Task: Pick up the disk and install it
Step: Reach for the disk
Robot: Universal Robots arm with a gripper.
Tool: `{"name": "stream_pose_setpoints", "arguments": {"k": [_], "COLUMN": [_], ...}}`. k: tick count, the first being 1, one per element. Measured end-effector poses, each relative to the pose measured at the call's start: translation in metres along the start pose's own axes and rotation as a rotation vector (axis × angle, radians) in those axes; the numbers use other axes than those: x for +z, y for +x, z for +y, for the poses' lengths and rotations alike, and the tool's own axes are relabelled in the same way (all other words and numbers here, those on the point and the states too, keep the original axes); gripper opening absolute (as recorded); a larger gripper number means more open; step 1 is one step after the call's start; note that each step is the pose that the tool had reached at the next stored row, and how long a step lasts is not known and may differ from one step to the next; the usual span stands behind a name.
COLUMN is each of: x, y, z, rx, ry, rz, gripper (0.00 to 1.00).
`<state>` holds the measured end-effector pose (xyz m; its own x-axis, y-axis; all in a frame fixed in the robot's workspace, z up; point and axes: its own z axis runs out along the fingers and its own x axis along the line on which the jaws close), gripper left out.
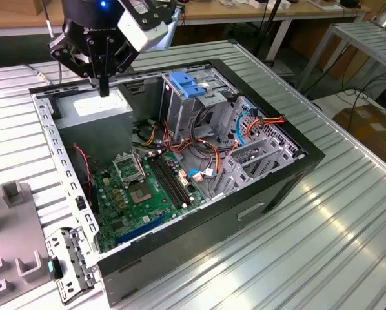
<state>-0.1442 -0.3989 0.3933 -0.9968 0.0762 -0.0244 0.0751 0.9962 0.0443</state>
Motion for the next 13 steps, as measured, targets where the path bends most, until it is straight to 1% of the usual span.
{"name": "stream_pose_setpoints", "arguments": {"k": [2,4,5,7,9,11,13], "x": [-0.0001,-0.0002,-0.0004,-0.0006,-0.0007,-0.0010,-0.0011], "y": [0.0040,0.0100,0.0139,0.0240,0.0283,0.0378,0.0430], "z": [-0.0003,-0.0005,-0.0006,-0.0007,-0.0007,-0.0007,-0.0009], "rx": [0.000,0.000,0.000,0.000,0.000,0.000,0.000], "ry": [0.0000,-0.0001,0.0000,0.0000,0.0000,0.0001,-0.0001], "rz": [0.0000,-0.0001,0.0000,0.0000,0.0000,0.0000,-0.0001], "gripper": [0.11,0.11,0.11,0.11,0.11,0.11,0.11]}}
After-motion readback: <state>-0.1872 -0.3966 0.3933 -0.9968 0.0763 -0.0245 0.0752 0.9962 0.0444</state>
